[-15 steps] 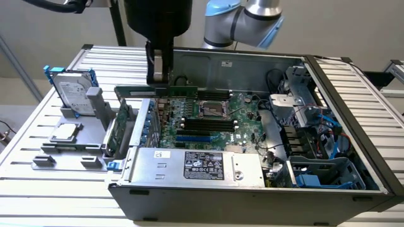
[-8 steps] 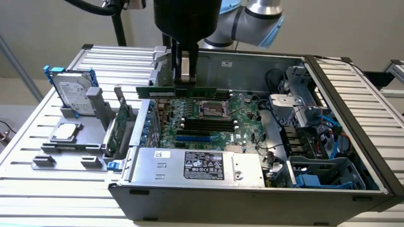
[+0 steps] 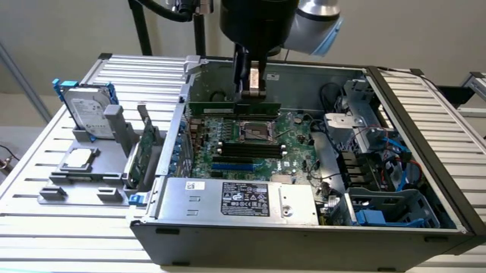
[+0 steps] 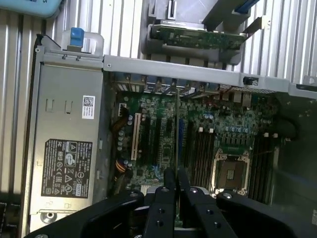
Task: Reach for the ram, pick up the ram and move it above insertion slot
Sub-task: 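Pick up the ram and move it above insertion slot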
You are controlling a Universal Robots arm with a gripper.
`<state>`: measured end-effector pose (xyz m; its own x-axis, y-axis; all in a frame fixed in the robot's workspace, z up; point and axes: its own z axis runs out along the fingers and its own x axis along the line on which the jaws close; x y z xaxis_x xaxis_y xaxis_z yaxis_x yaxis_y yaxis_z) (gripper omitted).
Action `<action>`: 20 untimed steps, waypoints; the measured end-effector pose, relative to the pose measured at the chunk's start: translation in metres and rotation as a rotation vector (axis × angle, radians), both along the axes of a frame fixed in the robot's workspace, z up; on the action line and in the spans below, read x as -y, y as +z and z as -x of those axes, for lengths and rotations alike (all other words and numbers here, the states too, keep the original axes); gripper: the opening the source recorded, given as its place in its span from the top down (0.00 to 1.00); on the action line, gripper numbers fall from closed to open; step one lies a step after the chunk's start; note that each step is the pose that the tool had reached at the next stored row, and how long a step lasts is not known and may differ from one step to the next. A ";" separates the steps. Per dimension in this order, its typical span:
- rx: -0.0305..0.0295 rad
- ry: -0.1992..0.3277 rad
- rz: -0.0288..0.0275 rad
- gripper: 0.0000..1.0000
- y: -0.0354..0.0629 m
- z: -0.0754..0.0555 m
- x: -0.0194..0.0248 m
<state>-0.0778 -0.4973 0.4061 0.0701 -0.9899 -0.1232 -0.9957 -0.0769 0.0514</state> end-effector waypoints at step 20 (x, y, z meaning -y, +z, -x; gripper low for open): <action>0.0001 -0.027 -0.0003 0.87 -0.0245 -0.032 -0.0425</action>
